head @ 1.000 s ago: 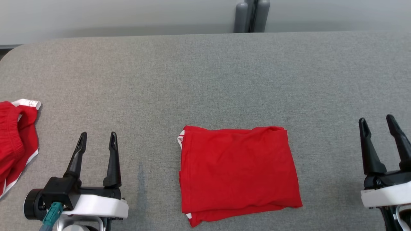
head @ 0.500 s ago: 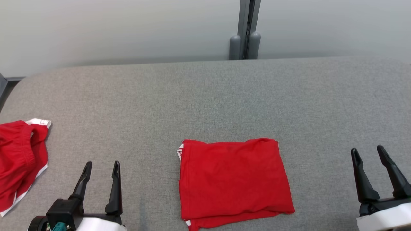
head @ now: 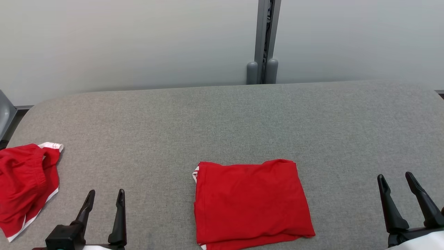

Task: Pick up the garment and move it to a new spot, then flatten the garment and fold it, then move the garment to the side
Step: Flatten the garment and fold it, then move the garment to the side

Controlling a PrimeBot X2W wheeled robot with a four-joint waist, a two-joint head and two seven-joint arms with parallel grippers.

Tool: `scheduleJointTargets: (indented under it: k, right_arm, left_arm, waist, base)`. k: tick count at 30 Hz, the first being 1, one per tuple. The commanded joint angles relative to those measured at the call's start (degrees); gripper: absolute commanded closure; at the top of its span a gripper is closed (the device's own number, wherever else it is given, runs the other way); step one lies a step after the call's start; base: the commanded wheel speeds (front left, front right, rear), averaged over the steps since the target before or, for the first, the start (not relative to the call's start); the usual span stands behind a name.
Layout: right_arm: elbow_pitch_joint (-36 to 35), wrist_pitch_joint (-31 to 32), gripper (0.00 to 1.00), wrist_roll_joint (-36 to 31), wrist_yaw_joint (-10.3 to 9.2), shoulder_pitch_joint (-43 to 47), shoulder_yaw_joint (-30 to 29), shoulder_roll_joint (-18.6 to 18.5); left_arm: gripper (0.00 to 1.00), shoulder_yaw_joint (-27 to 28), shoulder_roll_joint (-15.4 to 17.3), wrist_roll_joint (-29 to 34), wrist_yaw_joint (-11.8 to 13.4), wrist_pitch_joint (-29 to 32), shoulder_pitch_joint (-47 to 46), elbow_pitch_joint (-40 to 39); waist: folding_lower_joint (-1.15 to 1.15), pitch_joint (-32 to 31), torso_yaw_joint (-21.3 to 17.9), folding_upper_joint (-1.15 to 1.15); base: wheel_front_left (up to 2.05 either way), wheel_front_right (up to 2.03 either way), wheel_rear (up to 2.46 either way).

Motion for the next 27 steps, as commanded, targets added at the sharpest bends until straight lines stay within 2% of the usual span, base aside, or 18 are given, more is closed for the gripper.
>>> scheduleJointTargets:
  k: [1,27]
  right_arm:
    - [-0.4,0.3,0.00,-0.5,0.04,0.5,-0.2,-0.1]
    - [-1.3,0.0,0.00,-0.6,0.04,1.0,-0.7,-0.1]
  left_arm:
    - [0.00,0.3,0.6,-0.4,0.2,0.1,0.6,-0.3]
    - [0.00,0.3,1.0,-0.8,0.9,-1.0,-0.9,-0.6]
  waist:
    - [0.00,-0.2,0.1,0.00]
    - [0.00,0.7,0.4,0.00]
  base:
    - [0.00,0.00,0.00]
    - [0.00,0.00,0.00]
